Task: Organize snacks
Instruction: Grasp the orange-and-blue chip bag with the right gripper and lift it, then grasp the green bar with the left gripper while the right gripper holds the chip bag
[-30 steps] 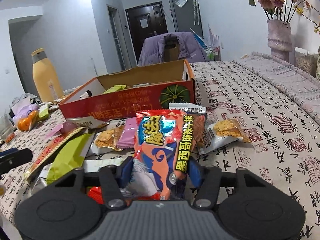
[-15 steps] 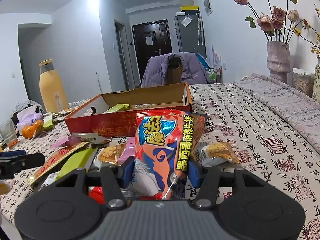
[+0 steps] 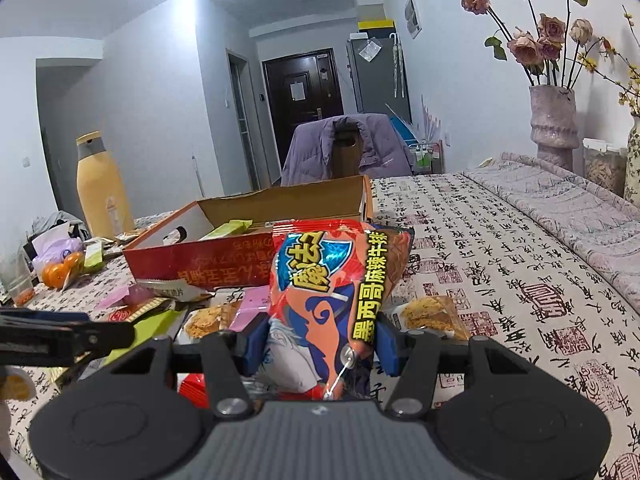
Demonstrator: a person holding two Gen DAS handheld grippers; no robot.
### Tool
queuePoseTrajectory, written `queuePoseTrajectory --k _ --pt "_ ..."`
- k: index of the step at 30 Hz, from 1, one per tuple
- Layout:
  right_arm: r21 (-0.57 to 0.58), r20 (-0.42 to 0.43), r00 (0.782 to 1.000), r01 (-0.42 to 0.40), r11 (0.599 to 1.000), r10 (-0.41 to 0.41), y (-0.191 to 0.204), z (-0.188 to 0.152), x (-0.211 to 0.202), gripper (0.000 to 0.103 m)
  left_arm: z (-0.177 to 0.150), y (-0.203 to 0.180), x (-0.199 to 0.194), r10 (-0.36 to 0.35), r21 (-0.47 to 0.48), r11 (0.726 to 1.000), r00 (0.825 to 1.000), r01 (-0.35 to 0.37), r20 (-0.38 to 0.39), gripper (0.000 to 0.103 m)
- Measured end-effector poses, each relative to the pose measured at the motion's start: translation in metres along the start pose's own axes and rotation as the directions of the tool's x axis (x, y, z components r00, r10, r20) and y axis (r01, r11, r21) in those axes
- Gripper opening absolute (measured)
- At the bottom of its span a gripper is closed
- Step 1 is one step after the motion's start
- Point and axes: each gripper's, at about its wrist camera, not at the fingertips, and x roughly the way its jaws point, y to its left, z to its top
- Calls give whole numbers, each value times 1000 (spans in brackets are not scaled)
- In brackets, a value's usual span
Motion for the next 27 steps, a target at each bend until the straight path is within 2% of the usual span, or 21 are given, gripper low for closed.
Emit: queuePoseTrajectory --k 3,11,18,22,24,27 --pt "8 5 1000 -3 1000 3 -3 0 1 54 3 -4 11 -14 -24 1000 999 13 -42 73" --pt "29 9 1000 -12 1000 11 -12 -5 2 54 9 -11 36 58 -46 997 992 -63 -116 72" --pt "37 9 1000 -26 999 26 -15 -8 6 54 10 -12 52 116 -59 990 981 -127 -156 56" --pt "39 9 999 -37 999 37 -16 -11 7 54 10 -11 54 133 -72 987 977 -147 -166 53" --pt "41 9 999 -40 998 40 -16 -12 6 54 10 -9 54 141 -89 984 975 -157 -170 45" --pt "45 9 999 -44 998 44 -18 -12 5 54 11 -4 53 150 -127 977 975 -172 -165 38"
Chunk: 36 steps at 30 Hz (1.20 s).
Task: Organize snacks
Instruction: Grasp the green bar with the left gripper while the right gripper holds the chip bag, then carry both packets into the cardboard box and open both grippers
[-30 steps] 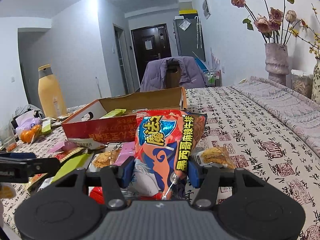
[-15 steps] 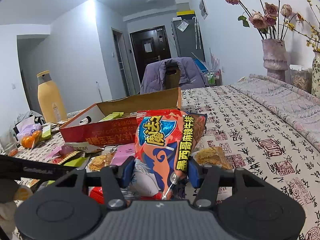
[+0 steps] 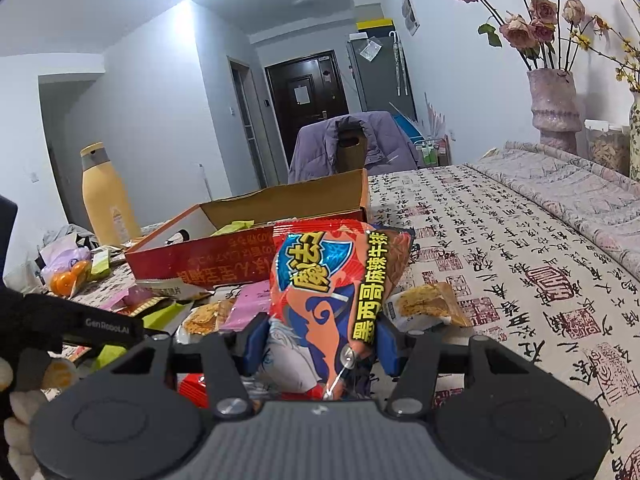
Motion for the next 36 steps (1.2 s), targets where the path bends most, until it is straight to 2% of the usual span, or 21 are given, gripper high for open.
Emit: queuePoseTrajectory --k 13,18,24,32,36 --pt "-8 3 1000 -16 1000 16 6 -2 -7 54 -15 -4 -29 -70 67 996 994 64 87 34" --pt "-28 9 1000 -24 999 25 15 1 -8 54 -17 -4 -47 -107 101 991 980 91 170 33" --pt "-52 15 999 -33 998 34 25 7 -6 54 -14 -5 -58 -156 123 984 964 132 217 33" --pt "-63 23 999 -26 998 27 30 15 -4 54 -7 -2 -66 -180 129 980 948 151 264 33" --pt "-75 52 998 -20 997 24 33 29 0 54 9 2 -75 -181 122 981 930 149 320 33"
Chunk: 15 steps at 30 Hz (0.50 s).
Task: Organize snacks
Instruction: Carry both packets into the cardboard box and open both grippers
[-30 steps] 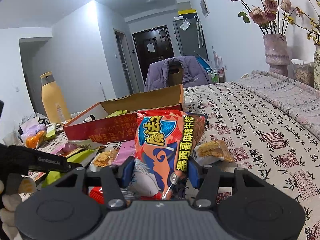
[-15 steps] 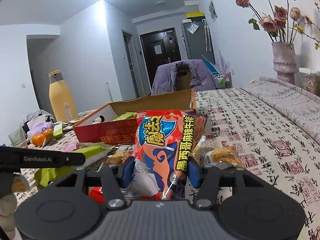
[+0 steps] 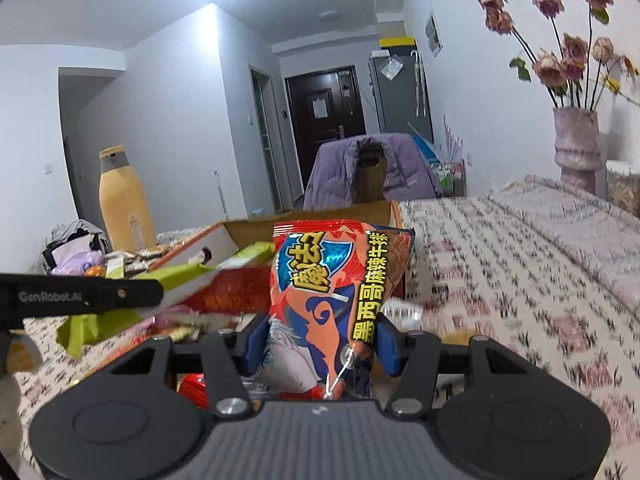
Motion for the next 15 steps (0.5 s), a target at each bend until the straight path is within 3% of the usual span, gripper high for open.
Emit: queuePoseTrajectory --k 8,15 --pt "-46 69 998 6 999 -2 8 48 28 54 48 11 11 25 -4 1000 993 -25 116 33" --pt "-74 80 997 15 997 -9 15 89 71 54 83 26 43 63 -15 998 987 -61 146 33"
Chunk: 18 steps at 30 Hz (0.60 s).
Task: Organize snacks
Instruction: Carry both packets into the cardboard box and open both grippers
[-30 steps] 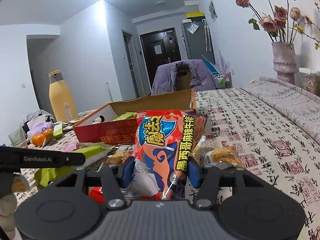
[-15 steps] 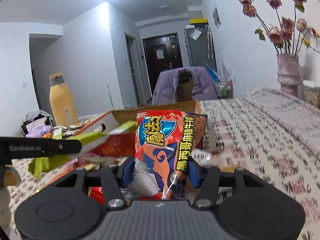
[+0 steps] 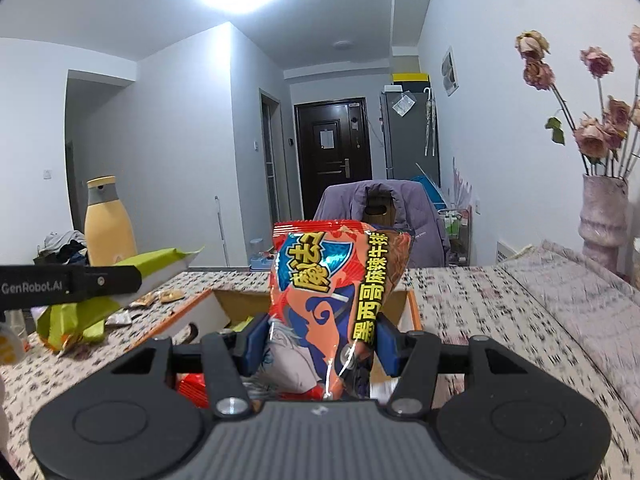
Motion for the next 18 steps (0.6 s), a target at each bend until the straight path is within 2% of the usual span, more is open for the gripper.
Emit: queuePoseTrajectory --k 4,10,14,18 --pt "7 -34 999 4 1000 -4 -1 11 39 54 7 7 27 15 -16 1000 1000 -15 -9 33" --pt "1 -81 996 33 999 -33 -1 6 92 54 2 19 72 50 -61 997 998 -51 -26 33" --pt "16 -99 994 41 999 -39 -6 -7 111 54 -11 24 98 91 -42 995 995 -93 -40 33" --pt "8 -135 990 40 999 -39 -8 -21 121 54 -26 31 115 95 -46 994 991 -100 -91 33"
